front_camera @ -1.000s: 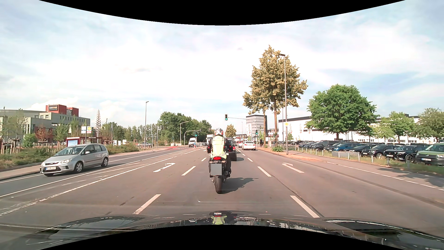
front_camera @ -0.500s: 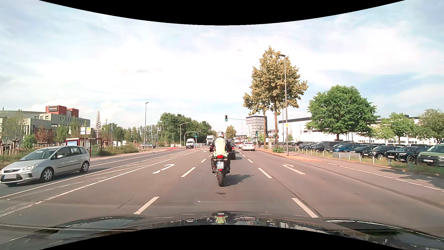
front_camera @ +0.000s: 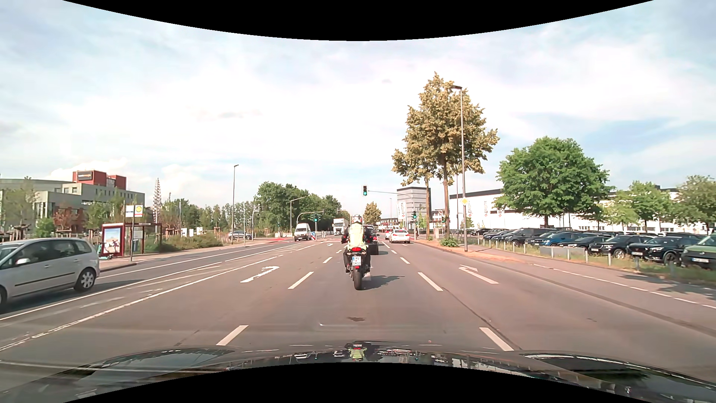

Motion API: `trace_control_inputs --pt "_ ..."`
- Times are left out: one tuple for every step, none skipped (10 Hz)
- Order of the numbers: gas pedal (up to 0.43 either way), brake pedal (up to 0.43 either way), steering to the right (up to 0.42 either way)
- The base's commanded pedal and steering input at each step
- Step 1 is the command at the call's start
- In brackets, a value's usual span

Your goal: Follow the waypoints while adhering to traffic rules and regulations

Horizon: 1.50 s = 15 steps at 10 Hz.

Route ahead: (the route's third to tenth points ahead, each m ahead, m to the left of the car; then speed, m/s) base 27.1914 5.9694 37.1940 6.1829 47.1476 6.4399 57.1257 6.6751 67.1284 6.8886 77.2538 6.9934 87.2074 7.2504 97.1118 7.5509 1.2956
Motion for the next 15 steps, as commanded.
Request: trace_control_inputs --pt "0.220 0.000 -0.006" --pt "0.220 0.000 -0.006" --pt "0.220 0.000 -0.006" --pt "0.220 0.000 -0.006" --pt "0.228 0.000 -0.006" --pt "0.248 0.000 -0.006" --pt "0.248 0.000 -0.006" --pt "0.260 0.000 -0.006" --pt "0.260 0.000 -0.006" --pt "0.260 0.000 -0.005" --pt "0.280 0.000 -0.005" --pt "0.287 0.000 -0.005" --pt "0.299 0.000 -0.005" --pt "0.299 0.000 -0.005" --pt "0.299 0.000 -0.006"
